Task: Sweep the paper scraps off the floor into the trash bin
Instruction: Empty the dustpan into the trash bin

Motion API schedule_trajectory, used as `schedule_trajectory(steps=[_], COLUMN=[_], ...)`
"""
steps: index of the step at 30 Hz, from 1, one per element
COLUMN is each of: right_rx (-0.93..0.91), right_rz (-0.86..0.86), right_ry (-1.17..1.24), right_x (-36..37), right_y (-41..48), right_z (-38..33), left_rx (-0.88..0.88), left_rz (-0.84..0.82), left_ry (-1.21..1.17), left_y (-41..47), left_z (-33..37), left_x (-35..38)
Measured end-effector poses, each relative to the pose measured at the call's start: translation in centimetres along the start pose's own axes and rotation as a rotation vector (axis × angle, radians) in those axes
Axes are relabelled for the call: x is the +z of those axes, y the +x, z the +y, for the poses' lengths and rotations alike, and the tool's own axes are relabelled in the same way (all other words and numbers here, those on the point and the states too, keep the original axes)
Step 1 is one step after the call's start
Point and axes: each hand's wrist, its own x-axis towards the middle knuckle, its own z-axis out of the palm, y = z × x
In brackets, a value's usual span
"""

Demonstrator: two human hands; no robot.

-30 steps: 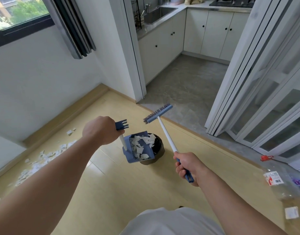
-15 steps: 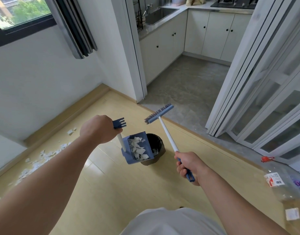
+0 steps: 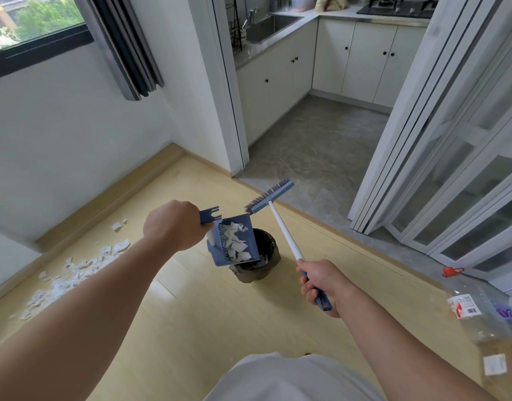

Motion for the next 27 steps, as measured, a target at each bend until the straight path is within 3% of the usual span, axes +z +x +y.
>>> schedule_trajectory(steps=[7, 13, 27], right_rx=[0.001, 0.011, -0.009], right_rz=[0.016, 0.021, 0.028], right_ry=[-0.011, -0.020, -0.005], right_x=[0.2, 0.4, 0.8], right_y=[0.3, 0.7, 0.9], right_z=[-0.2, -0.2, -0.7], left_rx=[0.115, 0.036, 0.086], left_rz=[0.003, 0.005, -0.005], left_ry=[0.107, 0.016, 0.045], left_y=[-1.1, -0.7, 0.0], left_z=[1.2, 0.4, 0.6], left_x=[1.6, 2.3, 2.6])
